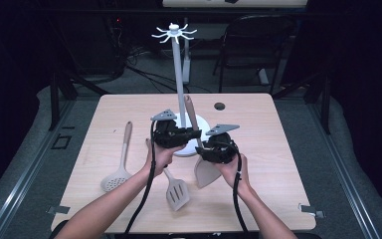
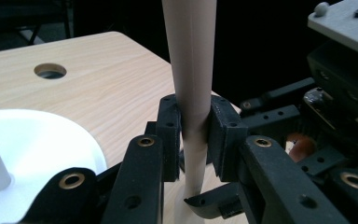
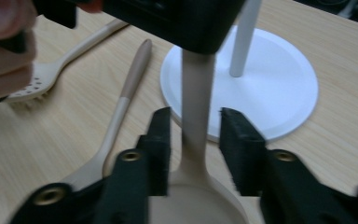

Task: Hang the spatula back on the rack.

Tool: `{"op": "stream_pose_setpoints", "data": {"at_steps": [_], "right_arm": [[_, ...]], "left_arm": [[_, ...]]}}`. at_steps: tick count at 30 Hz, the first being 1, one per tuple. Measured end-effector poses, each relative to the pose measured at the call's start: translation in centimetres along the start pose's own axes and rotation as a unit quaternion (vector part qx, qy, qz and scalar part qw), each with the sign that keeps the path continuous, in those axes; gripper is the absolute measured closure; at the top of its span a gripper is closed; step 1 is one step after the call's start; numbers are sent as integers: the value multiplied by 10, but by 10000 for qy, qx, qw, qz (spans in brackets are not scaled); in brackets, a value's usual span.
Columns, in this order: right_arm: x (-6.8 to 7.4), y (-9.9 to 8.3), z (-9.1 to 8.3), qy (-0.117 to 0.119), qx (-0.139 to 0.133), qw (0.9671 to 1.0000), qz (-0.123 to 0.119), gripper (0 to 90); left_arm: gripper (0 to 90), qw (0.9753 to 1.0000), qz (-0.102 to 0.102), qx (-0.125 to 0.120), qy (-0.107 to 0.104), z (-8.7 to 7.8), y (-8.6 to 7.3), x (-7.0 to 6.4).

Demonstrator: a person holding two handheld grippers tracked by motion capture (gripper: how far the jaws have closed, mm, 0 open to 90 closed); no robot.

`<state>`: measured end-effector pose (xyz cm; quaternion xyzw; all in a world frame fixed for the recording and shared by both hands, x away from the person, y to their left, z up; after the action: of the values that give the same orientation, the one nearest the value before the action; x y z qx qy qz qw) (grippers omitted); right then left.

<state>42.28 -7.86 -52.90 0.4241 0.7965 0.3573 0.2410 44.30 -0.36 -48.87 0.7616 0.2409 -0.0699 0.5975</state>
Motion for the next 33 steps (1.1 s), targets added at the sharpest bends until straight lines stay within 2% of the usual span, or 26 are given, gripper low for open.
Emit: {"op": "stream_pose_setpoints", "data": {"at_steps": [3, 7, 10, 11, 14, 16, 33], "right_arm": [[-5, -5, -4, -27, 68, 10000, 46, 391], [-12, -11, -8, -30, 52, 9999, 104, 221], [-19, -14, -14, -64, 22, 10000, 66, 145], [-22, -16, -16, -86, 15, 10000, 32, 144], [-30, -19, -20, -164, -18, 9999, -44, 121], [-35, -20, -19, -147, -11, 9999, 72, 106], [-45, -29, -11, -91, 236, 9996, 130, 100]], "left_arm": [[769, 10000, 51, 24, -30, 1, 2, -3], [772, 9994, 328, 105, 51, 3, 8, -8], [773, 9982, 566, 176, 128, 4, 14, -11], [773, 9975, 649, 228, 166, 3, 16, -11], [772, 9969, 715, 248, 204, 2, 21, -12], [772, 9967, 745, 245, 226, 0, 25, -11], [771, 9941, 916, 357, 466, -8, 48, 1]]}}
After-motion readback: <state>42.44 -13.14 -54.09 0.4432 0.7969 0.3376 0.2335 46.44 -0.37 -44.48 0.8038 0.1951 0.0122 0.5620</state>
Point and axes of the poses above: each handheld gripper's, and its own axes: z roughly forward along the jaws, y roughly out of its top, x roughly to its left, the point moved 9 cm from there along z, roughly forward along the jaws, and after that the axes turned 12 degrees about -y, right-handed, at the moved point
